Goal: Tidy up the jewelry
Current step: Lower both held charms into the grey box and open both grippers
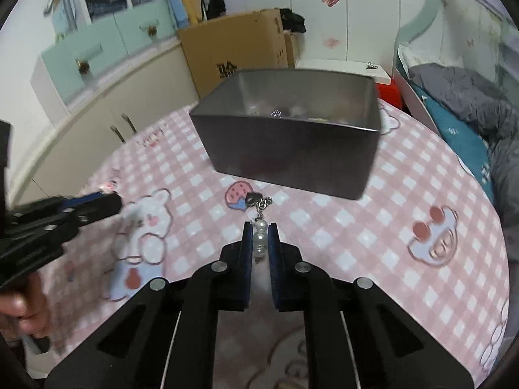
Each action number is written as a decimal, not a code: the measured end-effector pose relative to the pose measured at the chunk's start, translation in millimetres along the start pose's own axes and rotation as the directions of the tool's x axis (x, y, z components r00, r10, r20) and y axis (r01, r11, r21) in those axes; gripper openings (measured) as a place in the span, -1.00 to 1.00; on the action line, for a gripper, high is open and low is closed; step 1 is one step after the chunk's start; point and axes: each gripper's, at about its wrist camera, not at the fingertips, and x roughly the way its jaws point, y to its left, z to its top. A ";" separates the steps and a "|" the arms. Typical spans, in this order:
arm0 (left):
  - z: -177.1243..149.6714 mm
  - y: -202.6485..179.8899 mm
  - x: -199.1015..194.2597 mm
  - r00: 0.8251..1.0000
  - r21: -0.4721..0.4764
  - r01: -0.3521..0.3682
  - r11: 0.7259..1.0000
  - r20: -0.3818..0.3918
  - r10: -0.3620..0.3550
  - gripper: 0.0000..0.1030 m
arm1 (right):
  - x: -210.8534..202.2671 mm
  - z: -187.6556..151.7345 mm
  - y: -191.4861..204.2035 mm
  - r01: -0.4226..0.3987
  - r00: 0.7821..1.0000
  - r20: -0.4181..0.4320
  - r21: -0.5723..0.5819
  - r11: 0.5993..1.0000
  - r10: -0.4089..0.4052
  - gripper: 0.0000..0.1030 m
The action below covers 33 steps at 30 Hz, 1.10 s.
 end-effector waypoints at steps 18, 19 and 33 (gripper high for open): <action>36.9 -16.6 -50.8 0.994 0.041 0.027 0.999 0.109 -0.031 -0.78 | -110.8 49.3 7.4 -0.198 0.964 0.179 0.001 0.980 0.195 -0.84; 40.2 -17.3 -52.2 0.993 0.044 0.030 0.999 0.113 -0.035 -0.78 | -116.0 54.4 9.3 -0.196 0.962 0.190 -0.008 0.981 0.194 -0.85; 141.4 -52.2 -54.8 0.978 0.106 0.117 0.987 0.158 -0.133 -0.78 | -122.6 131.1 -6.2 -0.159 0.950 0.268 -0.021 0.987 0.158 -0.84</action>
